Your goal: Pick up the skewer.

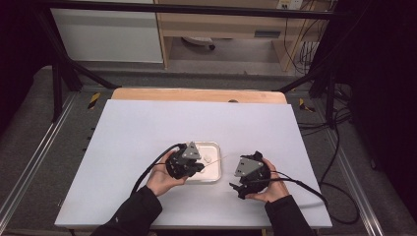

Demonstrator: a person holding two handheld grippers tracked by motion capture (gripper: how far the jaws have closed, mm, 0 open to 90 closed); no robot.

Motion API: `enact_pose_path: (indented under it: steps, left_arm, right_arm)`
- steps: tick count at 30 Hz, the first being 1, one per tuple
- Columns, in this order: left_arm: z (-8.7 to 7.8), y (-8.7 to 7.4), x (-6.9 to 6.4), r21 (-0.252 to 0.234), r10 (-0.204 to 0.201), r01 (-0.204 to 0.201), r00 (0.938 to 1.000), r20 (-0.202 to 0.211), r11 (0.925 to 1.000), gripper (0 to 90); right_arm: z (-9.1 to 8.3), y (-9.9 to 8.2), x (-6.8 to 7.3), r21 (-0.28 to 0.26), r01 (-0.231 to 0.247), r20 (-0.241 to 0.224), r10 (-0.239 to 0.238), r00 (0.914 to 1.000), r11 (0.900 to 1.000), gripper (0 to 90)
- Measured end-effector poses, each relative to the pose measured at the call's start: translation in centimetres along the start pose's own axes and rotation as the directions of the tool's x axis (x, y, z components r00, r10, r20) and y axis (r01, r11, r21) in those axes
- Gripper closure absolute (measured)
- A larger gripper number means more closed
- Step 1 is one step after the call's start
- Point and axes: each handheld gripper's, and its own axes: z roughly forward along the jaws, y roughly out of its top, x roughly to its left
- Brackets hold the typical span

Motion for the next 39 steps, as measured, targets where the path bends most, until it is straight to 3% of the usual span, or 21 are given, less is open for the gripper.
enact_pose_path:
  steps: [6,12,19,22,24,26,27,28,29,30,31,32,35,36,37,38,39]
  left_arm:
    - [0.8,1.0,-0.6,0.025,0.021,-0.021,0.9998,0.008,0.9995,88.6]
    - [1.8,1.8,-1.2,0.051,0.042,-0.043,0.9988,0.023,0.9978,88.6]
    - [2.5,2.8,-2.0,0.066,0.066,-0.068,0.9971,0.038,0.9955,88.6]
    - [2.8,3.2,-2.3,0.071,0.077,-0.08,0.9961,0.043,0.9942,88.6]
    - [2.9,3.3,-2.4,0.073,0.077,-0.081,0.996,0.046,0.9941,88.6]
    - [3.0,3.3,-2.5,0.076,0.082,-0.086,0.9953,0.052,0.9934,88.6]
    - [3.0,3.3,-2.6,0.078,0.085,-0.089,0.9949,0.055,0.993,88.6]
    - [3.1,3.3,-2.6,0.075,0.085,-0.089,0.9947,0.058,0.9932,88.6]
    - [3.1,3.3,-2.6,0.07,0.081,-0.085,0.9948,0.062,0.9939,88.6]
    - [3.1,3.4,-2.6,0.076,0.089,-0.094,0.994,0.063,0.9927,88.5]
    - [3.1,3.4,-2.6,0.077,0.091,-0.096,0.9937,0.066,0.9924,88.5]
    - [3.1,3.4,-2.7,0.079,0.092,-0.098,0.9933,0.069,0.9921,88.6]
    - [3.2,3.3,-2.8,0.076,0.094,-0.099,0.9929,0.074,0.9922,88.6]
    - [3.2,3.3,-2.8,0.077,0.095,-0.101,0.9926,0.075,0.9919,88.6]
    - [3.2,3.3,-2.9,0.077,0.096,-0.102,0.9925,0.076,0.9918,88.6]
    - [3.2,3.3,-2.9,0.076,0.096,-0.102,0.9923,0.079,0.9919,88.6]
    - [3.2,3.4,-2.9,0.076,0.097,-0.103,0.992,0.081,0.9917,88.6]
  right_arm:
    - [0.0,0.0,0.3,-0.003,0.103,0.026,-0.102,0.9944,0.9947,15.5]
    - [-0.1,0.2,0.4,-0.02,0.167,0.034,-0.166,0.9855,0.9857,21.9]
    - [0.1,0.3,0.6,-0.012,0.277,0.045,-0.276,0.9601,0.9608,33.1]
    - [0.2,0.3,0.6,-0.011,0.331,0.046,-0.33,0.9428,0.9436,39.4]
    - [0.2,0.3,0.7,-0.007,0.349,0.039,-0.349,0.9365,0.9371,43.8]
    - [0.3,0.2,0.7,0.004,0.387,0.033,-0.387,0.9214,0.922,48.6]
    - [0.3,0.2,0.7,0.004,0.387,0.033,-0.387,0.9214,0.922,48.6]
    - [0.4,0.1,0.8,0.016,0.416,0.045,-0.416,0.908,0.9091,51.8]
    - [0.4,0.1,0.8,0.016,0.416,0.045,-0.416,0.908,0.9091,51.8]
    - [0.5,0.1,0.9,0.02,0.443,0.037,-0.443,0.8955,0.8963,55.1]
    - [0.5,0.1,0.9,0.02,0.443,0.037,-0.443,0.8955,0.8963,55.1]
    - [0.6,0.1,0.9,0.023,0.463,0.039,-0.464,0.8852,0.886,57.3]
    - [0.8,0.1,1.0,0.026,0.498,0.051,-0.499,0.8653,0.8667,63.0]
    - [0.8,0.1,1.1,0.027,0.501,0.05,-0.502,0.8637,0.8651,65.1]
    - [0.8,0.1,1.1,0.029,0.512,0.051,-0.513,0.8569,0.8584,67.2]
    - [0.8,0.1,1.0,0.032,0.529,0.052,-0.53,0.8463,0.8479,68.9]
    - [0.8,0.1,1.1,0.031,0.526,0.043,-0.527,0.8486,0.8497,70.5]
